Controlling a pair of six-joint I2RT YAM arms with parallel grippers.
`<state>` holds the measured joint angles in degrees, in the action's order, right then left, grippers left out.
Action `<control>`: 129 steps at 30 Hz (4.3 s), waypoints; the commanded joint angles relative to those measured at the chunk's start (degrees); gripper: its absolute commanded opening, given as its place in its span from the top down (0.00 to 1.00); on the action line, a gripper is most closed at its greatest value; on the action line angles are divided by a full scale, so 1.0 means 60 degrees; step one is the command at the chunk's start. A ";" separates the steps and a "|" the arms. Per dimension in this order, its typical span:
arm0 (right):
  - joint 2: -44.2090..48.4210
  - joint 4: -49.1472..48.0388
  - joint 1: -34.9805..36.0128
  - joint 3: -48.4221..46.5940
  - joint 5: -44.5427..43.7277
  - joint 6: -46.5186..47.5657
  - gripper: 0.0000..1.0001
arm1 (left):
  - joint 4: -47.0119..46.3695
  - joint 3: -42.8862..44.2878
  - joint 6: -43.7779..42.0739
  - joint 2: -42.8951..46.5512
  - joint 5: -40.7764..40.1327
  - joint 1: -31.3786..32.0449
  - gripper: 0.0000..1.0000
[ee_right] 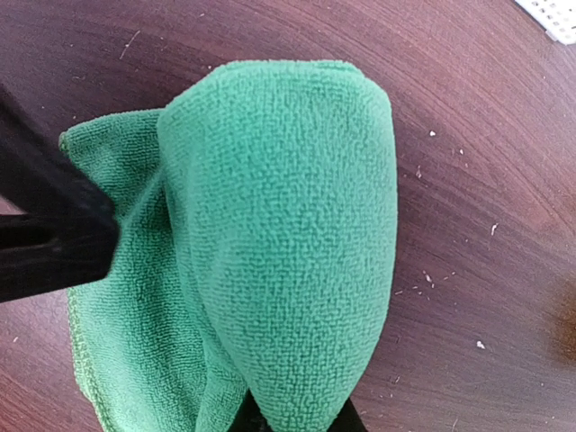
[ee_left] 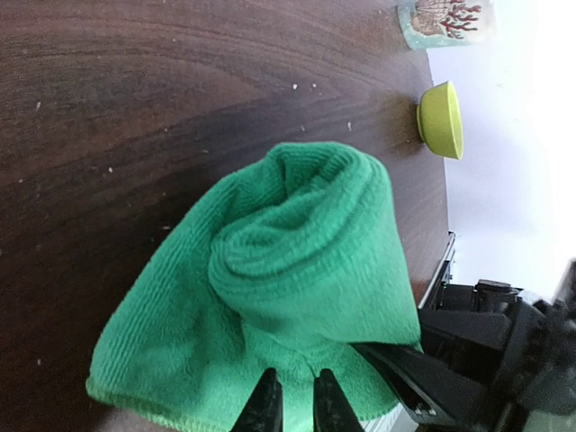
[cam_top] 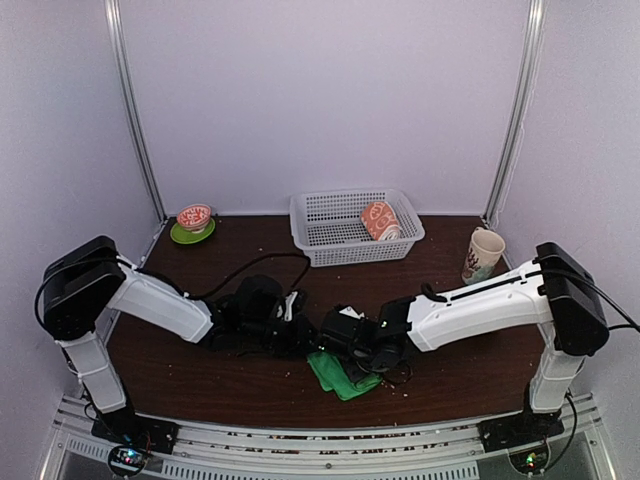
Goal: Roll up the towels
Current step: Roll the towel at the center of the board.
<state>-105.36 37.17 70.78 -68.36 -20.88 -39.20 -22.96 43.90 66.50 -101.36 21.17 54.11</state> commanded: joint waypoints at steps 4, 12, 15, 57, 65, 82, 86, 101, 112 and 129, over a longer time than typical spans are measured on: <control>0.0080 0.0049 0.0180 0.0128 -0.0034 0.0216 0.88 | -0.0328 0.0856 0.0001 -0.0887 0.0154 -0.0016 0.87; 0.0649 -0.0785 0.0273 0.0305 0.0884 0.0820 0.73 | -0.0477 0.1148 0.0163 -0.1678 0.0215 -0.0024 0.88; 0.0846 -0.1110 0.0272 0.0408 0.1398 0.0928 0.69 | -0.0453 0.1193 0.0180 -0.1788 0.0191 -0.0024 0.89; 0.0131 -0.0347 0.0608 0.0059 -0.0868 0.1181 0.88 | -0.2579 0.0857 0.0705 -0.0815 0.0841 -0.0080 0.78; 0.0197 -0.0650 0.0610 0.0237 -0.0348 0.1622 0.81 | -0.4115 0.0780 0.1594 -0.1781 0.1746 -0.0281 0.78; 0.1757 -0.1121 0.0351 0.0539 0.1197 0.1342 0.41 | -0.3963 0.0288 0.1448 -0.2311 0.1457 -0.0562 0.82; 0.2531 -0.1529 -0.0195 0.0791 0.2035 0.0787 0.40 | -0.3735 0.0140 0.1284 -0.2259 0.1259 -0.0566 0.82; 0.3312 -0.4098 -0.2252 0.3813 0.4339 -0.0739 0.42 | -0.3469 0.0097 0.1134 -0.2306 0.1153 -0.0566 0.83; 0.2574 -0.3480 -0.2201 0.3388 0.3691 -0.0279 0.52 | -0.3470 -0.0104 0.1235 -0.1703 0.1184 -0.0566 0.83; 0.1752 -0.2289 -0.0918 0.2267 0.1839 -0.0363 0.48 | -0.2085 0.1593 0.0560 -0.1288 0.1420 -0.0368 0.83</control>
<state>-94.50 22.70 64.90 -54.02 -7.84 -40.97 -35.55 50.85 71.35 -107.31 28.49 51.53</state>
